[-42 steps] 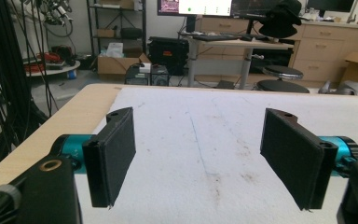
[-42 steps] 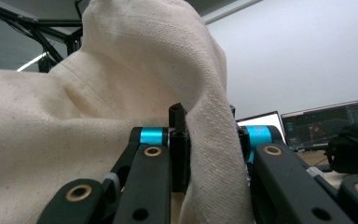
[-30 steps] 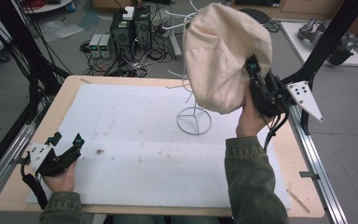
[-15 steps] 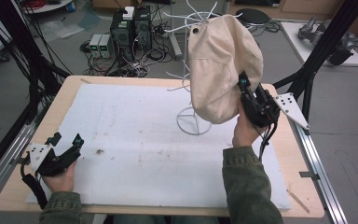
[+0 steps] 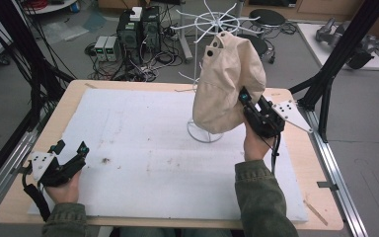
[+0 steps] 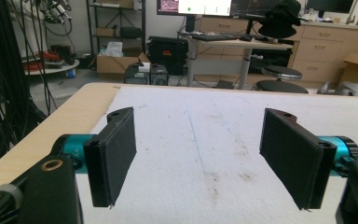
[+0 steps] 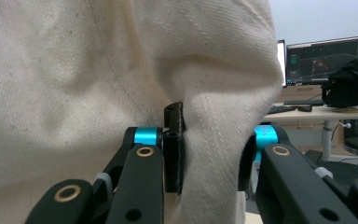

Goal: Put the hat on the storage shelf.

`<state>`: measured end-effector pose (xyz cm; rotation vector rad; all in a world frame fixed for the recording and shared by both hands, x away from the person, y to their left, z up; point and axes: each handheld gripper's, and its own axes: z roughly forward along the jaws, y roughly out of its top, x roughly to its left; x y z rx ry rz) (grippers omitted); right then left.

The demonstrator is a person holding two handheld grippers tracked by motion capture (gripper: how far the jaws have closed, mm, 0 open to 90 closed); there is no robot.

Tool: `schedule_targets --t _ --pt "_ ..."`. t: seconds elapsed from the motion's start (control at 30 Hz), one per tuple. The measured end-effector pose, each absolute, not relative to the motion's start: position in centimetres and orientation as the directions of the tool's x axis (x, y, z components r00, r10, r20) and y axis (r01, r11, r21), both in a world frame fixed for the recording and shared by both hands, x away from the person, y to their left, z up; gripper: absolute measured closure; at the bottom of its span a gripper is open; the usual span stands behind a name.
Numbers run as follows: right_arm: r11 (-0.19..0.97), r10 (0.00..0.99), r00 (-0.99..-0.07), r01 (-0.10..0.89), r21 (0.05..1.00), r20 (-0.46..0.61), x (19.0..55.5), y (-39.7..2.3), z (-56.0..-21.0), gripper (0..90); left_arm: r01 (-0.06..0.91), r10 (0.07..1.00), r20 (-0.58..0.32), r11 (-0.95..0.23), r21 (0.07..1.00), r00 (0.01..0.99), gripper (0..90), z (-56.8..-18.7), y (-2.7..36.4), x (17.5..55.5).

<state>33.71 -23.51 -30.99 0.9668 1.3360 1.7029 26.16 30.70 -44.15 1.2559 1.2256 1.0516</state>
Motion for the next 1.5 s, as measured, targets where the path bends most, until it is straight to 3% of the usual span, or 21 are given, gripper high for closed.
schedule_targets --t 0.47,0.57,0.73,1.5 --pt "-0.150 0.897 -0.430 -0.084 0.985 0.099 33.3 -23.7 -31.1 46.3 0.075 0.993 -0.079 0.072 0.995 0.093 27.0 -44.1 30.7 26.2" --pt "-0.167 0.902 -0.412 -0.061 0.984 0.128 32.9 -23.8 -31.2 28.0 0.074 0.993 -0.078 0.071 0.995 0.093 27.0 -44.1 30.6 26.1" --pt "-0.168 0.910 -0.387 -0.021 0.986 0.147 32.5 -24.0 -31.3 13.4 0.073 0.993 -0.077 0.070 0.995 0.092 27.0 -44.1 30.6 26.1" --pt "-0.150 0.939 -0.316 -0.016 0.988 0.138 29.7 -24.7 -31.8 11.1 0.071 0.993 -0.074 0.068 0.995 0.091 27.0 -44.1 30.7 26.1"
